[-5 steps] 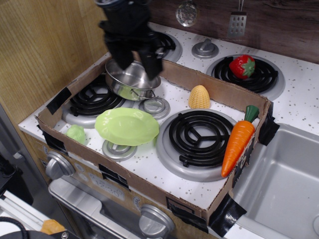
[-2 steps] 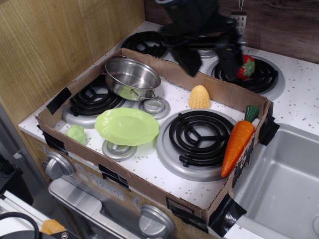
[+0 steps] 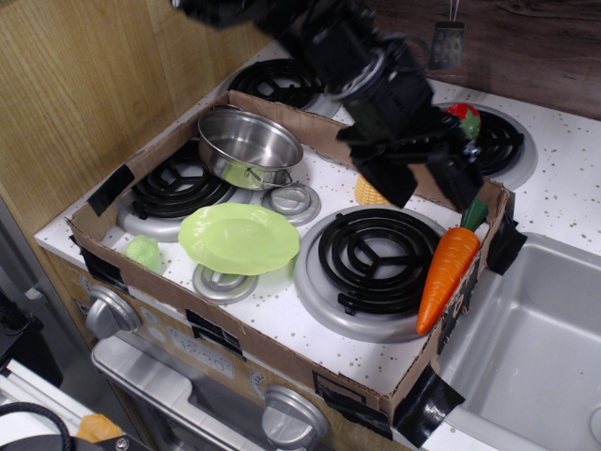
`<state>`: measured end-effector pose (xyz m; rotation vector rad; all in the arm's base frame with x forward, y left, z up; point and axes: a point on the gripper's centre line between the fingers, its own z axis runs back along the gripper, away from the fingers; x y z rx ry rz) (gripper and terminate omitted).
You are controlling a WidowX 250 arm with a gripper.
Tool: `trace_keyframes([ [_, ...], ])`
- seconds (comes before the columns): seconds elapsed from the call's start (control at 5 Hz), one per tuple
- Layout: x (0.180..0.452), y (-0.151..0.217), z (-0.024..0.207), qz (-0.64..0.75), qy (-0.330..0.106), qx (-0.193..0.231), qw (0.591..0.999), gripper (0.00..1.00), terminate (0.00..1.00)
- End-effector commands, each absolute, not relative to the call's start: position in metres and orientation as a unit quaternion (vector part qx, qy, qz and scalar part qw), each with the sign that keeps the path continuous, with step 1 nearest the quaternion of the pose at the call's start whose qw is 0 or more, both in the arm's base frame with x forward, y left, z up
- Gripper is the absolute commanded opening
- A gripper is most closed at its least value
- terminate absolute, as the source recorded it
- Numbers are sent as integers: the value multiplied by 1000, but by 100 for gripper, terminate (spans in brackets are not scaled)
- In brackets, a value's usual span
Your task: Put carrot on plate
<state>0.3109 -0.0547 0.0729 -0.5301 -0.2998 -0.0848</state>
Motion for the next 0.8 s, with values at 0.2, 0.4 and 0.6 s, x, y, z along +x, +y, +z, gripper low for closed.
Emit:
trace_keyframes([
  [0.2, 315, -61, 56, -49, -158, -297, 941, 100, 0],
  [0.4, 316, -65, 49, -48, -161, -288, 943, 100, 0],
  [0.6, 316, -76, 35, -40, -163, -296, 940, 100, 0],
])
